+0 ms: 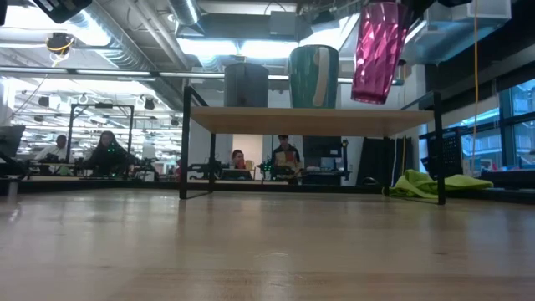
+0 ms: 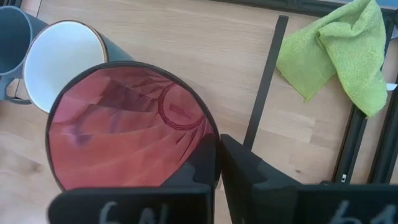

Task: Stack small to large cups/mugs on shelf
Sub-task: Put the purple cup on the shelf

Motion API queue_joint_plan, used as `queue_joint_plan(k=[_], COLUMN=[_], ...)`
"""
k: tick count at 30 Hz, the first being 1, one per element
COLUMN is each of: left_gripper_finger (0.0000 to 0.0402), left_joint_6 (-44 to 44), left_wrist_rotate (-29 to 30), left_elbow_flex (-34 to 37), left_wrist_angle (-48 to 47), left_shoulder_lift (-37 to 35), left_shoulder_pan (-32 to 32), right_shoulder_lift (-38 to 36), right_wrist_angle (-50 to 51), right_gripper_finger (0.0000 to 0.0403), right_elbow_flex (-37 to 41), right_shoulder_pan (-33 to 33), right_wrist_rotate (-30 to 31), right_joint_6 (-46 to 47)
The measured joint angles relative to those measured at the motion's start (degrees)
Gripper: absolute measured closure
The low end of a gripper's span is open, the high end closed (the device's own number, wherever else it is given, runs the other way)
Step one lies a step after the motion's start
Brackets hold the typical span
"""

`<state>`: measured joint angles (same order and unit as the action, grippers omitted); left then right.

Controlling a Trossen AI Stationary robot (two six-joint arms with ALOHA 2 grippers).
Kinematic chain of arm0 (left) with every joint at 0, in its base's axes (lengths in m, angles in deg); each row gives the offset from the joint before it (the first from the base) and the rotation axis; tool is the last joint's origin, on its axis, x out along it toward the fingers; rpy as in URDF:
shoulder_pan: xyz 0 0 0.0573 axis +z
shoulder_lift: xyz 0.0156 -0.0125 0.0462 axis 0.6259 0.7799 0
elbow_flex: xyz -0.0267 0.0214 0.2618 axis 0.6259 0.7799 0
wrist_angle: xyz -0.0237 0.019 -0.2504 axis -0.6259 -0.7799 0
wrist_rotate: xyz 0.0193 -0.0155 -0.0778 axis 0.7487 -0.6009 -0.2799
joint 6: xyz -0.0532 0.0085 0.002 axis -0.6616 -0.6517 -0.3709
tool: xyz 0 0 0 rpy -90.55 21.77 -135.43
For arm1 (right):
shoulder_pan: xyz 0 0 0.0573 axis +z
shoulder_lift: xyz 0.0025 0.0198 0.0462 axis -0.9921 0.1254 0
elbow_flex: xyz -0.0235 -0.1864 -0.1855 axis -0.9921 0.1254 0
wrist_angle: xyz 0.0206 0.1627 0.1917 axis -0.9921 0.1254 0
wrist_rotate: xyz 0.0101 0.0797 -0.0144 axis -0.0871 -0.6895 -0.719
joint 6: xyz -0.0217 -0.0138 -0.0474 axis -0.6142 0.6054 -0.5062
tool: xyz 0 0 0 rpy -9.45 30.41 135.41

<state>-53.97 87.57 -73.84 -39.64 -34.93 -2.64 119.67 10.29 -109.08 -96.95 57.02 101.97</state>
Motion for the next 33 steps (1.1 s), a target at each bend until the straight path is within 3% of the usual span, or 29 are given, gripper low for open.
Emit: queue_joint_plan(k=[33], left_gripper_finger=[0.0337], left_joint_6=[0.6], left_wrist_rotate=[0.0], left_elbow_flex=[0.0], left_wrist_angle=[0.0], left_shoulder_lift=[0.0], left_shoulder_pan=[0.0], right_shoulder_lift=[0.0], right_wrist_angle=[0.0], right_gripper_finger=[0.0381], right_elbow_flex=[1.3], right_shoulder_pan=[0.0], right_wrist_rotate=[0.0], right_joint_6=[0.3])
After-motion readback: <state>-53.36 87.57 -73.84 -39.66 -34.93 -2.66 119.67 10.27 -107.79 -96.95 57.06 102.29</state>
